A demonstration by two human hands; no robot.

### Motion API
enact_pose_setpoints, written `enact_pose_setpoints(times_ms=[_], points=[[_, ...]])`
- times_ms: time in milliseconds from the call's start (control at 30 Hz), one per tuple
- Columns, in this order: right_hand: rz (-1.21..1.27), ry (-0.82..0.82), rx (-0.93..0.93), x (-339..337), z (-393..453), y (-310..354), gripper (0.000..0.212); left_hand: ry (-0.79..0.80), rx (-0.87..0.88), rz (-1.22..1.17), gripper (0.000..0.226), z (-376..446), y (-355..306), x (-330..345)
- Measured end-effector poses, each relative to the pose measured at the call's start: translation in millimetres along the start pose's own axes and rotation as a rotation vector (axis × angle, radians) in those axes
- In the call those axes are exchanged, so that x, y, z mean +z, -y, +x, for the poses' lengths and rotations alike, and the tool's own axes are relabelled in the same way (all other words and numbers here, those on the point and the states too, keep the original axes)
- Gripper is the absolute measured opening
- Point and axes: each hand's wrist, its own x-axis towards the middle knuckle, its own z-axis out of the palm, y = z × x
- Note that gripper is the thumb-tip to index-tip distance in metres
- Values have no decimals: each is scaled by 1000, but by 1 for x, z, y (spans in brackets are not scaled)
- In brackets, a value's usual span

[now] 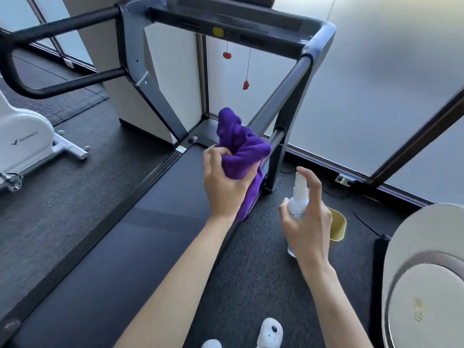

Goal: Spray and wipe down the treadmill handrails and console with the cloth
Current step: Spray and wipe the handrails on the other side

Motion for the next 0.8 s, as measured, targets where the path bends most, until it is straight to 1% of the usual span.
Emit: enact_pose_setpoints(times_ms=[100,200,267,333,400,467,500,567,600,700,800], points=[[-3,-10,0,-4,4,-7,65,-26,-69,-92,47,-28,26,-8],[4,-11,2,-8,6,-12,66,-5,-140,-109,45,-50,49,-16],[1,-2,7,-9,8,-15,66,-10,-165,-107,45,-50,49,-17],[-6,12,8,-10,9,-18,67,-30,-126,-115,47,-35,31,-13],[-14,18,12,-9,13,-19,66,-43,-11,-99,52,-6,2,-4],[-11,11,10,-7,17,-18,65,19,125,3,64,31,-25,7],[-4,7,7,-7,19,-17,65,68,169,91,63,46,-34,12],[16,4,1,-5,22,-15,65,106,176,216,49,57,-38,15],[24,5,0,-4,22,-15,65,91,152,206,42,52,-35,14],[4,9,-6,-3,20,-16,65,-10,70,27,31,21,-12,6],[3,13,11,-4,16,-18,66,-60,-51,-141,29,-15,18,-7]])
